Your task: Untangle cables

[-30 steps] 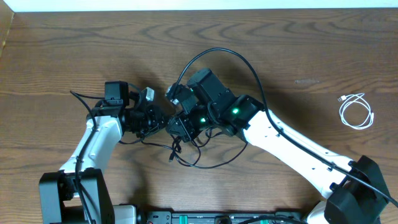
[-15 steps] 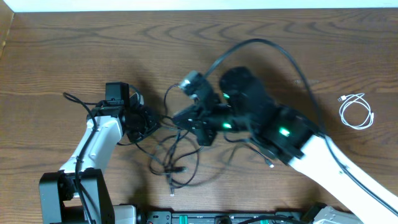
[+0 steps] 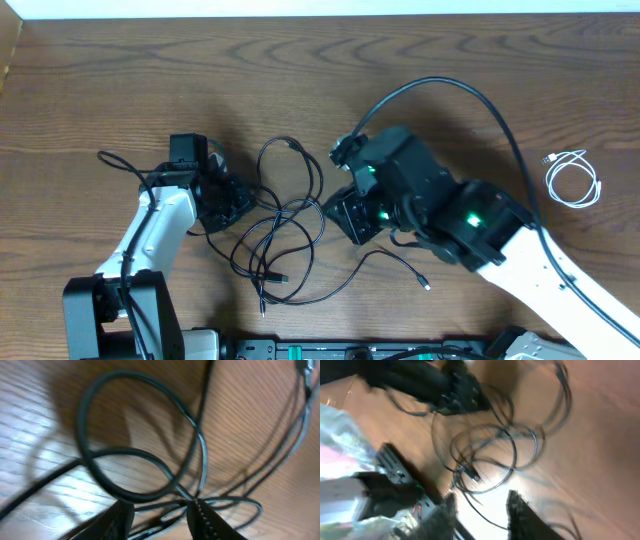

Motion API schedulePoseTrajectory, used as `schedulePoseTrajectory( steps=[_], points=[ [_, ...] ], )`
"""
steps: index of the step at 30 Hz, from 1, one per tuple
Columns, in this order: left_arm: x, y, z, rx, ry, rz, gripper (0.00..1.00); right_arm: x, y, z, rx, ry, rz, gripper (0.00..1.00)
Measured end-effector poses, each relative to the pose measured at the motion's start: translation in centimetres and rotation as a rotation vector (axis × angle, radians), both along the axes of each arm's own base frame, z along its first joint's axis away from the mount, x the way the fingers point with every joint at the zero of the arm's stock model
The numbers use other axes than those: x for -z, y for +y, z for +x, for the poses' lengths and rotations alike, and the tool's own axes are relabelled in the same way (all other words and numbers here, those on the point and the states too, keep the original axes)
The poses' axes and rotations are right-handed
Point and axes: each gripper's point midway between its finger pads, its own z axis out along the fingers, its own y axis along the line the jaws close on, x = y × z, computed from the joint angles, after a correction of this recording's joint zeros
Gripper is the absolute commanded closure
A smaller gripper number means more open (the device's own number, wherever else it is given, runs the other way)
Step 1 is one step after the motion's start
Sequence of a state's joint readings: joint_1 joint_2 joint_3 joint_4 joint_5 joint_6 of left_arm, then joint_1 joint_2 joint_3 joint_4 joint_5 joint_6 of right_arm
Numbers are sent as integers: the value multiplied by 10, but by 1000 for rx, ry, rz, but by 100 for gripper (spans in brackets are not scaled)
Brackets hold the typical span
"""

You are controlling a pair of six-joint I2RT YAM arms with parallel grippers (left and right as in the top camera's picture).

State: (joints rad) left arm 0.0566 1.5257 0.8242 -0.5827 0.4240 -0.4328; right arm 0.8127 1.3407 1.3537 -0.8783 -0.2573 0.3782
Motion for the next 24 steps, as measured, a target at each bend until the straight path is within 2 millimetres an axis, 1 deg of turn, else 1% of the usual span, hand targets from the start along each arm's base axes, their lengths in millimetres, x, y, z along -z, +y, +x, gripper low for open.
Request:
schedulePoseTrajectory(
  steps=[2, 3, 7, 11, 16, 19, 21, 24],
  points=[
    [-2, -5, 0, 32, -12, -25, 56, 15, -1, 4, 20, 32, -45, 48],
    [-3, -7, 0, 47, -19, -37, 55, 23, 0, 5, 28, 48, -65, 47],
    [-7, -16, 1, 100, -46, -78, 54, 57, 3, 12, 47, 119, -146, 46],
    [-9, -19, 3, 119, -65, -94, 54, 92, 7, 17, 63, 191, -221, 47],
    [-10, -19, 6, 130, -83, -93, 54, 137, 15, 26, 76, 255, -289, 53],
    [-8, -19, 6, 125, -77, -70, 53, 159, 19, 30, 78, 282, -320, 53],
    [-7, -23, 7, 135, -79, -48, 53, 174, 22, 32, 78, 296, -336, 52],
    [-5, -27, 7, 151, -81, -13, 53, 190, 25, 39, 86, 290, -350, 52]
  ],
)
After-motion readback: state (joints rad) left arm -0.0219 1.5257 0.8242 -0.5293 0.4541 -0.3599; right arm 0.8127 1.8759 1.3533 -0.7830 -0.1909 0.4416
